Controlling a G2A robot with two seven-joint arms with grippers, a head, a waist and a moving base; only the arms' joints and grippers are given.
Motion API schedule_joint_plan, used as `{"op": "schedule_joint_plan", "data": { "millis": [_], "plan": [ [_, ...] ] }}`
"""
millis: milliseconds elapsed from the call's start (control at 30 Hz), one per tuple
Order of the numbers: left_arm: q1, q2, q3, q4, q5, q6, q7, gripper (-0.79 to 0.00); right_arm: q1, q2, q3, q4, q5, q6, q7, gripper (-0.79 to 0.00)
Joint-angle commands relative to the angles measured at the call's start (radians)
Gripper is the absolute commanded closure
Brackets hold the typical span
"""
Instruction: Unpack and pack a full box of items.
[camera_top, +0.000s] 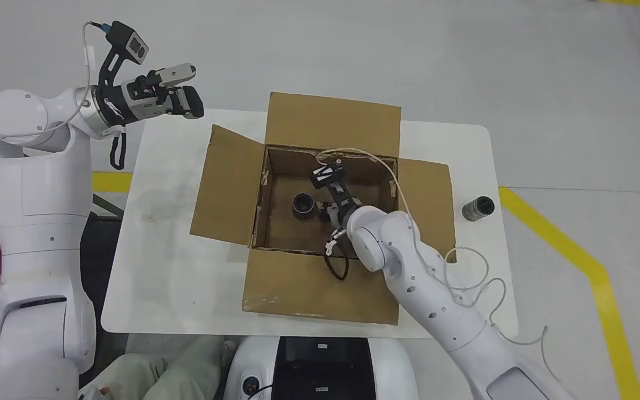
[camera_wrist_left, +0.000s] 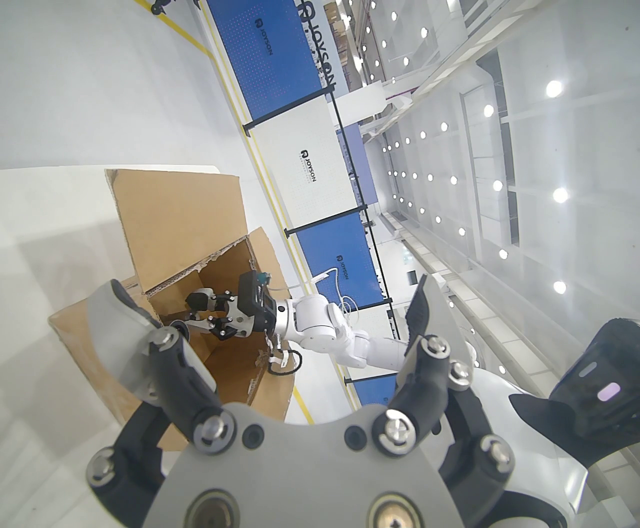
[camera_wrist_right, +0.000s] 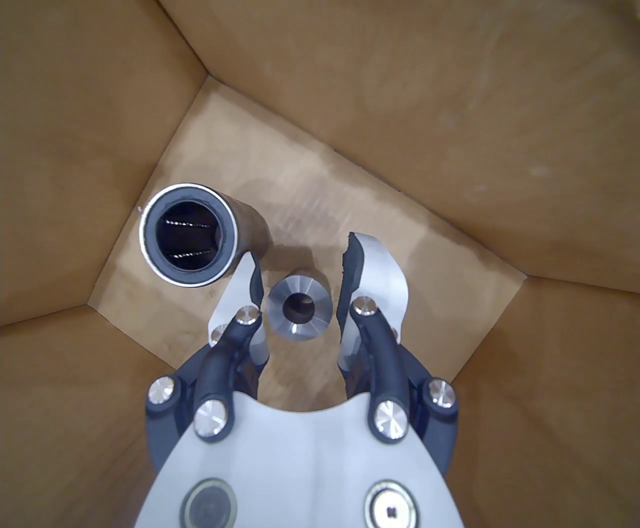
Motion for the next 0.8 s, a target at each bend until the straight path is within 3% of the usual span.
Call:
{"op": "schedule_joint_plan", "data": {
  "millis": [0,400,767],
  "plan": [
    [0.000,0.000,0.000,0.000,0.000,0.000,0.000,-0.785,-0.019,0.005,0.017,-0.044,-0.013,-0.002,0.008,-0.357],
    [0.000,0.000,0.000,0.000,0.000,0.000,0.000,-0.785,-0.158,0.035,0.106,-0.321,-0.048,-0.060,0.039,-0.360],
    [0.000,0.000,0.000,0.000,0.000,0.000,0.000,-0.785,-0.338,0.073,0.225,-0.578,-0.034,-0.200,0.015,-0.372]
  ]
}}
